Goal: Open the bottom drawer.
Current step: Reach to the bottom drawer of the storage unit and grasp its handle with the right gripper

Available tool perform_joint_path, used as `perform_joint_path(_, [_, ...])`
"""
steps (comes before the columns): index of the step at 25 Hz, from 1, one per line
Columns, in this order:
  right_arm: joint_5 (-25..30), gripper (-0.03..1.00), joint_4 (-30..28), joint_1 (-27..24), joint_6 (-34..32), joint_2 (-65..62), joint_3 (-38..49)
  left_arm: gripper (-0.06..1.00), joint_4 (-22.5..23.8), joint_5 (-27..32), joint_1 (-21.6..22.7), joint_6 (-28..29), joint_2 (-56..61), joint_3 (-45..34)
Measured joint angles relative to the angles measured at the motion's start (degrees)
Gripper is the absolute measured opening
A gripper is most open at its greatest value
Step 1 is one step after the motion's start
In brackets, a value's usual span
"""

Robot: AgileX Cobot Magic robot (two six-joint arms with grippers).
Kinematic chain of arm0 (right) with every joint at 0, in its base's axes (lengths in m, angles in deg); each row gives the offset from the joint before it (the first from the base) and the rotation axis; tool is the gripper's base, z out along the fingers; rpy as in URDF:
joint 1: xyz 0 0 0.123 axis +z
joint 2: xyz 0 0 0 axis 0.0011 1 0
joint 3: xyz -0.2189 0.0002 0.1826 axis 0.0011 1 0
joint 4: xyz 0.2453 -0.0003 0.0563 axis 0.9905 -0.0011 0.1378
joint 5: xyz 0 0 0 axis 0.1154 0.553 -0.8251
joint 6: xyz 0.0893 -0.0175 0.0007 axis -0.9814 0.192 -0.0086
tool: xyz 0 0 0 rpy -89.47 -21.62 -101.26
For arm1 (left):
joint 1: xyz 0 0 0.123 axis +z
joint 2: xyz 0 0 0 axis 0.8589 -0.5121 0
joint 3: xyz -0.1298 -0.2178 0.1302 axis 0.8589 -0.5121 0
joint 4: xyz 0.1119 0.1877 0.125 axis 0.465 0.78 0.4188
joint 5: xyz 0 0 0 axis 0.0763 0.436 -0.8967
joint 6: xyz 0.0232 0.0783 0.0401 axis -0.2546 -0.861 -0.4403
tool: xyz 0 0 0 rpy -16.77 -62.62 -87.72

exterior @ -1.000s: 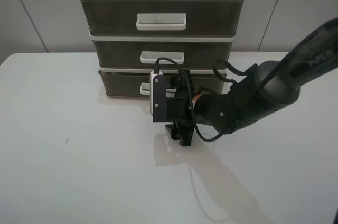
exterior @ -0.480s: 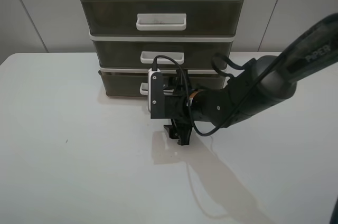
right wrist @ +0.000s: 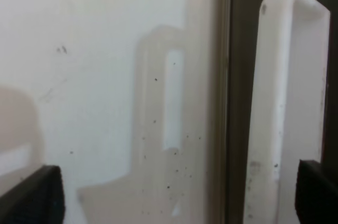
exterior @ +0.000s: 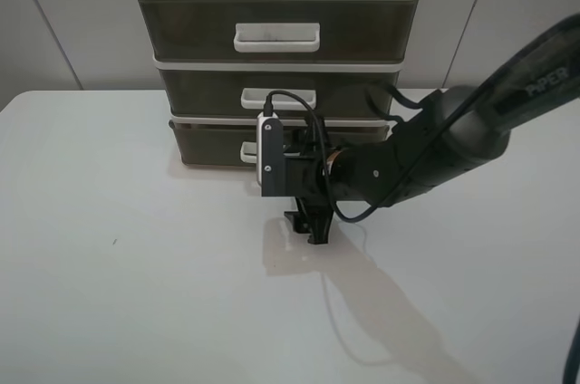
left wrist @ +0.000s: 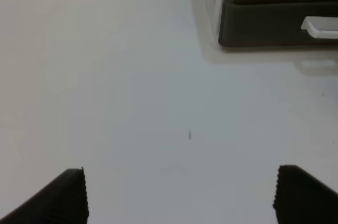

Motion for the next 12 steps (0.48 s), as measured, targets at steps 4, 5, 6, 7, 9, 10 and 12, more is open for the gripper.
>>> perform_joint_path(4, [0.0, 0.74, 0.0, -0.5, 0.0, 0.0, -0.1, 0.72, 0.0, 0.0, 0.0, 0.0, 0.0, 0.0])
perform_joint_path(5, [0.1, 0.72, 0.0, -0.7, 0.0, 0.0, -0.1, 0.72, 0.0, 0.0, 0.0, 0.0, 0.0, 0.0])
perform_joint_path(6, [0.3, 0.68, 0.0, -0.8, 0.0, 0.0, -0.1, 0.72, 0.0, 0.0, 0.0, 0.0, 0.0, 0.0])
perform_joint_path(7, [0.3, 0.64, -0.1, -0.8, 0.0, 0.0, -0.1, 0.72, 0.0, 0.0, 0.0, 0.0, 0.0, 0.0])
perform_joint_path(9, [-0.1, 0.54, -0.3, -0.8, 0.0, 0.0, -0.1, 0.72, 0.0, 0.0, 0.0, 0.0, 0.0, 0.0])
perform_joint_path(10, [-0.5, 0.48, -0.3, -0.8, 0.1, 0.0, -0.1, 0.72, 0.0, 0.0, 0.0, 0.0, 0.0, 0.0])
perform_joint_path(12, [-1.1, 0.38, -0.4, -0.8, 0.1, 0.0, -0.1, 0.72, 0.0, 0.0, 0.0, 0.0, 0.0, 0.0])
